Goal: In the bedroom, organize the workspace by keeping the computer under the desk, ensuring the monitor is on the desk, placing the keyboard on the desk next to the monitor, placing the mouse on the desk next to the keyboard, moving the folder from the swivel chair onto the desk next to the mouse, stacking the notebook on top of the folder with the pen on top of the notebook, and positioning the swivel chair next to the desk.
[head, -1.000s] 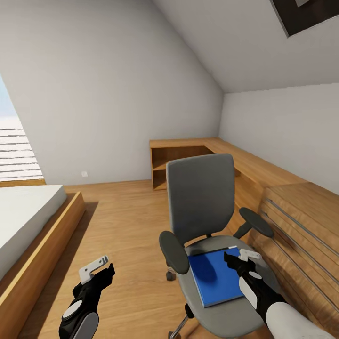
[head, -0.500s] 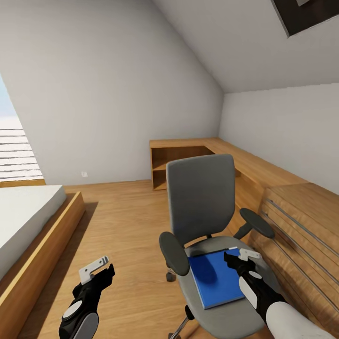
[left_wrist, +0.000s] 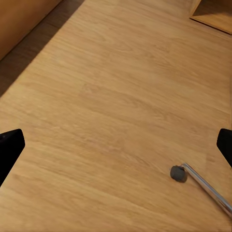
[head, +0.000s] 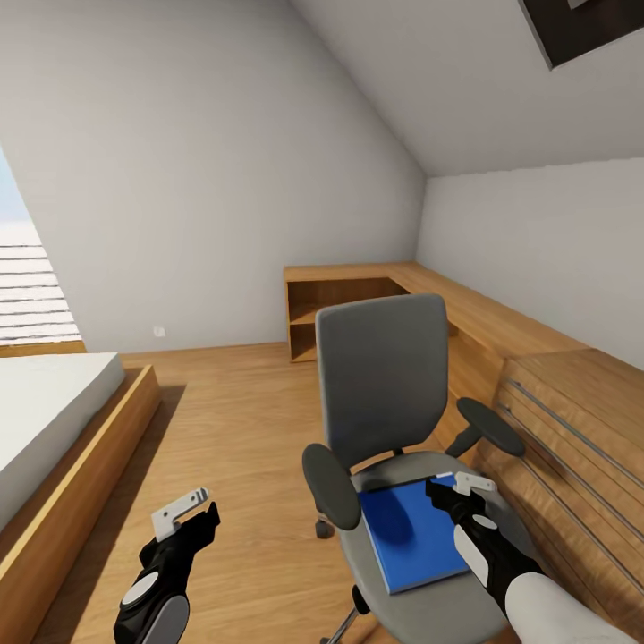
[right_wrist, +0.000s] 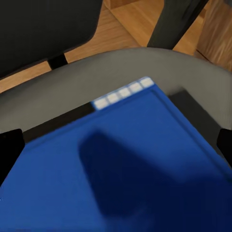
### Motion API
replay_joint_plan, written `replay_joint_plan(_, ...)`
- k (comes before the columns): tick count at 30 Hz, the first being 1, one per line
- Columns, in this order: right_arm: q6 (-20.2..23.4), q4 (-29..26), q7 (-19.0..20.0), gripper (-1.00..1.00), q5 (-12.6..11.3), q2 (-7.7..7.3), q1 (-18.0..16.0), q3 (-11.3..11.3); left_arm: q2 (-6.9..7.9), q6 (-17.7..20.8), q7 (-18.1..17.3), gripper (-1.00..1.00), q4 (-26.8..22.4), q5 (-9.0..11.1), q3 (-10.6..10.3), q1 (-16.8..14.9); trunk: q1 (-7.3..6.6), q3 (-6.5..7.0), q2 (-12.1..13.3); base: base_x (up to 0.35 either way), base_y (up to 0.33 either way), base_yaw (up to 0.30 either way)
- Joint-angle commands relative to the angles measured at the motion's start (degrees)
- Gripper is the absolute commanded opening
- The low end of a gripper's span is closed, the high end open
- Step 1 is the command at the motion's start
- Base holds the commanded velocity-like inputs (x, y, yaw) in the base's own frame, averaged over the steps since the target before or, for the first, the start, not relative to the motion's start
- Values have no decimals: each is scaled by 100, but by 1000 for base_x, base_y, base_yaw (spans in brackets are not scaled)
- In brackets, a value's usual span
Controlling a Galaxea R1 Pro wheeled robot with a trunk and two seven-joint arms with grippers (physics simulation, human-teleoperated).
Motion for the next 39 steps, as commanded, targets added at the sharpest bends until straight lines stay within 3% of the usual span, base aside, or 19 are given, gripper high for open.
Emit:
replay_joint_plan(1, -15, 3, -20, 100, -44, -3, -4, 26, 6, 19, 44, 100, -8, 19, -36, -5, -1, -6, -3, 2, 0, 0)
replay_joint_plan(10, -6, -18, -19, 100, -45, -4, -3, 18, 14, 15, 45, 100, -7, 2, -294, -5, -1, -6, -3, 124, 0, 0)
replay_joint_plan(39, -9, -77, -15, 100, -44, -10, -2, -22, 15, 14, 45, 100, -7, -6, -314, -5, -1, -6, -3, 14, 0, 0)
